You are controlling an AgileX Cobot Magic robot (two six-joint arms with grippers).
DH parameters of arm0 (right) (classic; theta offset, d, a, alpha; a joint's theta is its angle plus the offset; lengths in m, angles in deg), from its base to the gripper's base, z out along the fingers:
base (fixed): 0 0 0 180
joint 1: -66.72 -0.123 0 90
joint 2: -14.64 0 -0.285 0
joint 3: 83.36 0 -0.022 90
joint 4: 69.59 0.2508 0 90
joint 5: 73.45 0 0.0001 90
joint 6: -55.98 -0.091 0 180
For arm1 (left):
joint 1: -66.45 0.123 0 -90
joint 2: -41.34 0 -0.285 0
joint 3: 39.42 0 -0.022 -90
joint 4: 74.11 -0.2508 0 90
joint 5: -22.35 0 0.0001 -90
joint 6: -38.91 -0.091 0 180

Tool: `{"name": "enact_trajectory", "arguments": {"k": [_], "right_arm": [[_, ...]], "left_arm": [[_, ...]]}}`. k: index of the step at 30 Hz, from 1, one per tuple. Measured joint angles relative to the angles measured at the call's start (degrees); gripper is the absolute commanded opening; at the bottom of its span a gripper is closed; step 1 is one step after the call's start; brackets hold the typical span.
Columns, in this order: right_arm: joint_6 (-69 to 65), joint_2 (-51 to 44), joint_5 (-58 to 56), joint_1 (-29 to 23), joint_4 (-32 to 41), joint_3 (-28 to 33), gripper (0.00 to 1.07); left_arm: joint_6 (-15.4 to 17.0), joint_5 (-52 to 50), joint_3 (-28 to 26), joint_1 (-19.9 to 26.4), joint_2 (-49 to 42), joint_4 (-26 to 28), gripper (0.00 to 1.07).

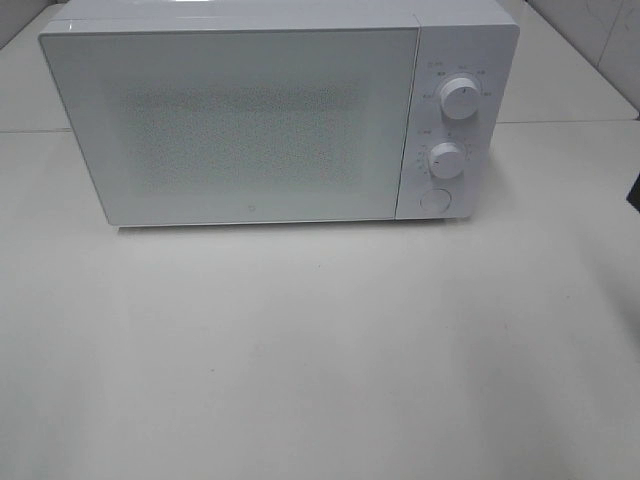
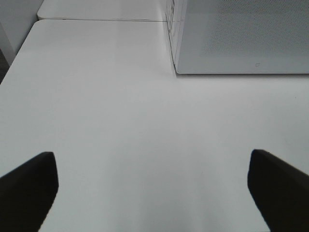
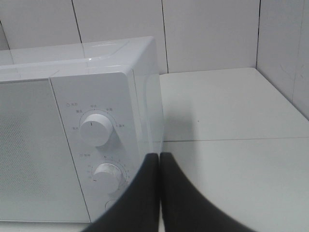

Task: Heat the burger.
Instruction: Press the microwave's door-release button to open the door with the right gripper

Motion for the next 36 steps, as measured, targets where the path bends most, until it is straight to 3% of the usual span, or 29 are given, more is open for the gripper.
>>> {"name": "enact_trajectory", "arguments": {"k": [7,15,32,36], "right_arm": [[-8.71,15.07,14.55,0.00,0.00,0.34,0.00],[-41.94,29.16,23.49,0.00,-4.41,0.40,0.00],[-73.22,38.96,25.10,-0.23,-3.72,-0.06,0.00],[-77.41,42.63,24.47,-5.10,-0.17,-3.15,0.00]], "left_arm": [[0.00,0.00,0.00,0.00,0.00,0.00,1.01],[0.00,0.00,0.00,0.00,0.00,0.00,1.01],[0.00,0.00,0.00,0.00,0.00,0.00,1.01],[0.00,0.00,0.00,0.00,0.00,0.00,1.01]]}}
